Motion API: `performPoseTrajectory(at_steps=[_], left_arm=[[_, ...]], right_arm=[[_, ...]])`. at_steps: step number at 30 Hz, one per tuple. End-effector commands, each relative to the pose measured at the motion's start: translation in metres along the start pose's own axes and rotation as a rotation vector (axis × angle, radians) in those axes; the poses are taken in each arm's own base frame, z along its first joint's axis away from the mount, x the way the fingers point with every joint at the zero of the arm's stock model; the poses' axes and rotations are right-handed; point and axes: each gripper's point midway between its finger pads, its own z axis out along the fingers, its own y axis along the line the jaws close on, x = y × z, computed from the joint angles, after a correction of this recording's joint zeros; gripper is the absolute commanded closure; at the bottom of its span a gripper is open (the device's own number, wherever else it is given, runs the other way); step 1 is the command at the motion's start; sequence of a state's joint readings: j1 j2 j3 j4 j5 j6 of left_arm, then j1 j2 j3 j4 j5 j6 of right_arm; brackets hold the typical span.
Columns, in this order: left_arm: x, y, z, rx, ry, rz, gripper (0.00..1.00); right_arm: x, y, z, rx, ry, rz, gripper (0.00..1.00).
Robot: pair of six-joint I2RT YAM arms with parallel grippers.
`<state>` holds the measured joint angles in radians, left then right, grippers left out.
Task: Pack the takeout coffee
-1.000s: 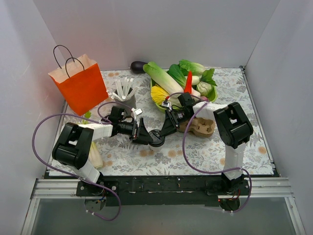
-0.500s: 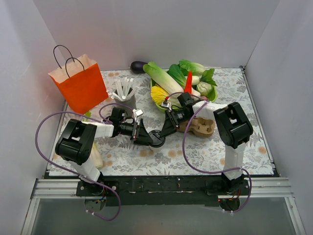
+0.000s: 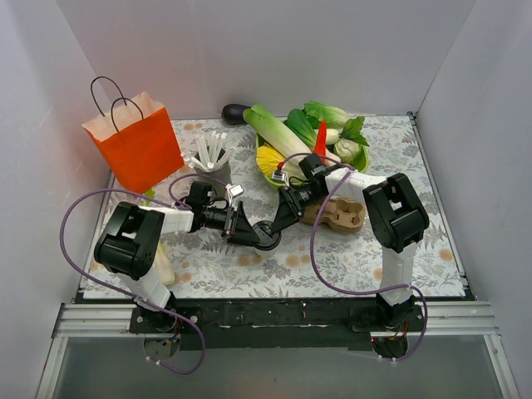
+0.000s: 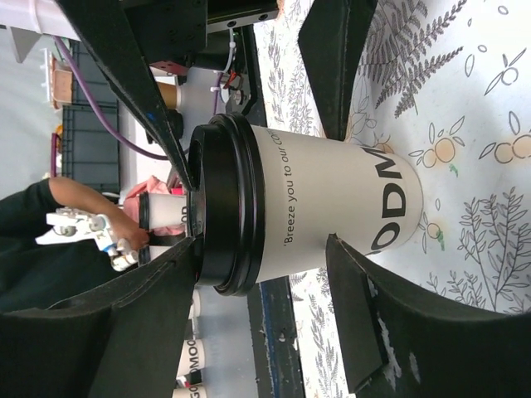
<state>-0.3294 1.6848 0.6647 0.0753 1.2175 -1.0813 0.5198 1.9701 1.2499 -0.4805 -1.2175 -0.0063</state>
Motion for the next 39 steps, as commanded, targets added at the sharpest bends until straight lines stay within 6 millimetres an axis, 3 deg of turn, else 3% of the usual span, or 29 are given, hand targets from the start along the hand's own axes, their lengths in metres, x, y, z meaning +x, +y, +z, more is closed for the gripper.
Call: performPoseTrajectory(at_steps=[1, 5, 10, 12, 15, 24, 35, 39], left_arm=[[-0.022, -0.011, -0.006, -0.065, -0.056, 0.16, 0.02], [-0.024, -0.029, -0.009, -0.06, -0.076, 0.194, 0.02], [0.006, -0.027, -0.006, -0.08, -0.026, 0.154, 0.02], [0.011, -0.03, -0.005, -0.079, -0.011, 0.161, 0.02], [0.01, -0.029, -0.003, -0.101, -0.007, 0.167, 0.02], [0.012, -0.007, 0.007, -0.193, 0.007, 0.161, 0.02], [0.011, 0.004, 0.011, -0.209, 0.009, 0.12, 0.02], [0.007, 0.014, 0.013, -0.242, 0.005, 0.094, 0.02]], right_arm=[[-0.007, -0.008, 0.004, 0.043, -0.001, -0.087, 0.27], [-0.007, 0.004, 0.003, 0.01, -0.009, -0.077, 0.21], [-0.006, 0.01, 0.002, -0.002, -0.014, -0.048, 0.15], [-0.007, 0.014, 0.001, -0.004, -0.017, -0.058, 0.07], [-0.009, 0.017, -0.001, 0.013, -0.022, -0.076, 0.05], [0.001, 0.008, 0.0, 0.068, -0.007, -0.052, 0.03], [0.022, 0.008, 0.008, 0.052, 0.037, -0.06, 0.03], [0.025, 0.004, 0.012, 0.04, 0.041, -0.03, 0.09]])
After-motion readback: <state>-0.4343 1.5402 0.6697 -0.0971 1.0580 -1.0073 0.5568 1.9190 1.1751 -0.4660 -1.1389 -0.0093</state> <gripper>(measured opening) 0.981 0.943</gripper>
